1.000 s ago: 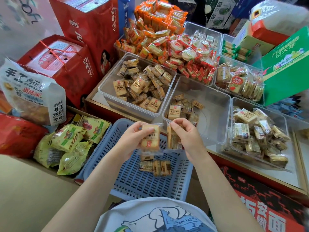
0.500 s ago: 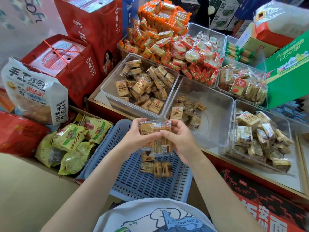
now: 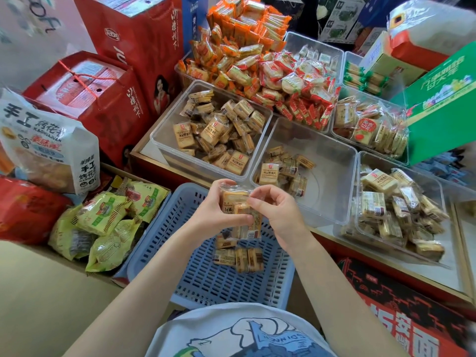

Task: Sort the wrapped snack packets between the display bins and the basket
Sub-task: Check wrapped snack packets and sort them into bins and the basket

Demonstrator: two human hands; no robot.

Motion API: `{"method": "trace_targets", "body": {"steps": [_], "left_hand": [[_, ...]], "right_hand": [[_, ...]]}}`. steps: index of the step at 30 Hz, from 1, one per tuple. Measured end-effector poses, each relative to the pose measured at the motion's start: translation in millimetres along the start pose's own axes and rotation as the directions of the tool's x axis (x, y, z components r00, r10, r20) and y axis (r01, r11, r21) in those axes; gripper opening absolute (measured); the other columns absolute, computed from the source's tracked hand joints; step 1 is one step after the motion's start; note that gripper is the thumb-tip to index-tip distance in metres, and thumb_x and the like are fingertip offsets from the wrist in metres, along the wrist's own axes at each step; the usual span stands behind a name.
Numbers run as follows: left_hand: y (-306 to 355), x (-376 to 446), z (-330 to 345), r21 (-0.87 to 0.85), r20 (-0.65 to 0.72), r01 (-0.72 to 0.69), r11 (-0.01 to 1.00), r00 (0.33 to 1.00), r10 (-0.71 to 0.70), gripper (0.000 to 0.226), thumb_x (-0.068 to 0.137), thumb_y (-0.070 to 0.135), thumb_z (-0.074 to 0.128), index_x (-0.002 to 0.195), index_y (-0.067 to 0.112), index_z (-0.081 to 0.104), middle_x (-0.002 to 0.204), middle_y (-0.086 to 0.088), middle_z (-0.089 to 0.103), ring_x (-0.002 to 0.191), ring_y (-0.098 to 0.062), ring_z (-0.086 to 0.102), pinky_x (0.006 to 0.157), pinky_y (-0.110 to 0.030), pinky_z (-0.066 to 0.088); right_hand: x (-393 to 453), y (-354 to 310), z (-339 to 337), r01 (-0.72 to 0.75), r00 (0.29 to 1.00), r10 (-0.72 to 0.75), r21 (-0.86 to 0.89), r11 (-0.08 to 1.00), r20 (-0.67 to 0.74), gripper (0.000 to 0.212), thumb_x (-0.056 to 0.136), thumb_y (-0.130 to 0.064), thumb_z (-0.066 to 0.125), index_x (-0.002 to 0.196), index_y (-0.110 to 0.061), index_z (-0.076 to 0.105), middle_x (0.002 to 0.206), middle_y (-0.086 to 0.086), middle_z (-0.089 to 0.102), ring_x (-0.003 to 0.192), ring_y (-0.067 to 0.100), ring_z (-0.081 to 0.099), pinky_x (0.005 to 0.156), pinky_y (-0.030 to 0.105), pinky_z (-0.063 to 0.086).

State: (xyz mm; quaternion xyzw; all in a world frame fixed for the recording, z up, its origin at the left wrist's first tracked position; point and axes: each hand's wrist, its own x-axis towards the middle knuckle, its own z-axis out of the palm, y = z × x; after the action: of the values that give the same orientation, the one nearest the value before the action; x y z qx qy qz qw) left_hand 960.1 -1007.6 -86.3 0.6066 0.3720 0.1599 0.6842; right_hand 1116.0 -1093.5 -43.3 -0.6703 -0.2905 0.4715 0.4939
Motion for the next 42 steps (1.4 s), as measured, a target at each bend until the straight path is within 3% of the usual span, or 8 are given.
{"method": "trace_targets", "body": {"steps": [11,16,21,26,30,35,38,42], "left_hand": [[3.4,2.2,0.7,-0.031,-0.045,0.021,0.999,0.999,-0.023,0.078,0.054,0.059,0.089,0.119,0.031,0.056,0.111,-0.003,0.072,0.099,-0.018,0.073,0.085,-0.039,0.062],[9.0,4.1,3.2,0.064,0.031,0.101,0.993,0.994,-0.103,0.075,0.061,0.063,0.088,0.122,0.032,0.055,0.111,0.001,0.072,0.097,-0.012,0.073,0.083,-0.031,0.061],[9.1,2.1,0.3,0.042,0.201,0.192,0.981,0.96,-0.196,0.073,0.072,0.051,0.088,0.131,0.026,0.053,0.117,0.0,0.073,0.101,-0.01,0.073,0.086,-0.031,0.06],[4.6,5.2,9.3,-0.137,0.014,0.243,0.96,0.97,-0.244,0.066,0.08,0.058,0.078,0.131,0.02,0.058,0.112,-0.003,0.076,0.1,-0.02,0.075,0.093,-0.048,0.059],[7.2,8.8,11.3,-0.321,-0.066,0.289,0.902,0.943,-0.326,0.066,0.087,0.058,0.072,0.134,0.016,0.052,0.116,-0.01,0.074,0.099,-0.026,0.076,0.088,-0.051,0.061],[14.9,6.7,12.7,-0.425,-0.026,0.26,0.867,0.954,-0.299,0.049,0.097,0.04,0.066,0.133,0.012,0.048,0.119,-0.017,0.071,0.095,-0.033,0.076,0.066,-0.042,0.063],[15.7,4.7,13.1,-0.451,-0.059,0.198,0.87,0.966,-0.251,0.052,0.093,0.044,0.067,0.132,0.017,0.046,0.119,-0.016,0.071,0.097,-0.033,0.075,0.076,-0.047,0.064],[4.9,5.7,9.3,-0.434,-0.146,0.154,0.888,0.96,-0.238,0.078,0.075,0.062,0.074,0.135,0.023,0.043,0.119,-0.01,0.073,0.098,-0.032,0.076,0.09,-0.054,0.06]], "right_hand": [[1.8,-1.9,-4.1,0.004,1.0,-0.006,-0.104,0.995,-0.024,0.001,0.092,-0.02,0.073,0.093,-0.02,0.072,0.093,0.007,0.071,0.086,0.016,0.063,0.078,0.031,0.056],[4.6,-1.6,-3.1,0.081,0.993,-0.089,-0.104,0.991,-0.075,0.014,0.09,-0.014,0.076,0.081,-0.025,0.076,0.079,0.005,0.066,0.079,0.022,0.059,0.08,0.048,0.056],[5.9,-6.2,-3.5,0.084,0.982,-0.094,-0.065,0.994,-0.164,0.013,0.088,-0.016,0.078,0.08,-0.026,0.077,0.091,0.02,0.071,0.094,0.043,0.069,0.08,0.059,0.06],[6.7,-3.2,-9.5,0.044,0.988,-0.068,-0.165,0.985,-0.141,0.028,0.089,-0.03,0.077,0.111,-0.025,0.06,0.086,0.006,0.054,0.066,0.014,0.057,0.06,0.026,0.052],[1.8,2.9,-4.8,-0.017,0.998,0.031,-0.252,0.968,0.052,0.036,0.085,-0.033,0.081,0.112,-0.025,0.058,0.098,0.017,0.064,0.078,0.021,0.061,0.072,0.034,0.056],[2.0,6.9,1.0,0.04,0.999,-0.043,-0.26,0.965,-0.007,0.026,0.087,-0.015,0.08,0.103,-0.015,0.06,0.09,0.013,0.07,0.077,0.021,0.068,0.07,0.036,0.06],[3.0,4.9,-1.6,0.049,0.994,-0.067,-0.21,0.977,-0.083,0.012,0.09,-0.011,0.077,0.09,-0.011,0.065,0.077,0.006,0.067,0.061,0.007,0.061,0.059,0.022,0.053],[4.2,4.8,-4.4,0.073,0.985,-0.106,-0.226,0.971,-0.138,0.011,0.091,-0.019,0.076,0.089,-0.01,0.07,0.076,0.008,0.065,0.065,0.007,0.054,0.063,0.025,0.05]]}}
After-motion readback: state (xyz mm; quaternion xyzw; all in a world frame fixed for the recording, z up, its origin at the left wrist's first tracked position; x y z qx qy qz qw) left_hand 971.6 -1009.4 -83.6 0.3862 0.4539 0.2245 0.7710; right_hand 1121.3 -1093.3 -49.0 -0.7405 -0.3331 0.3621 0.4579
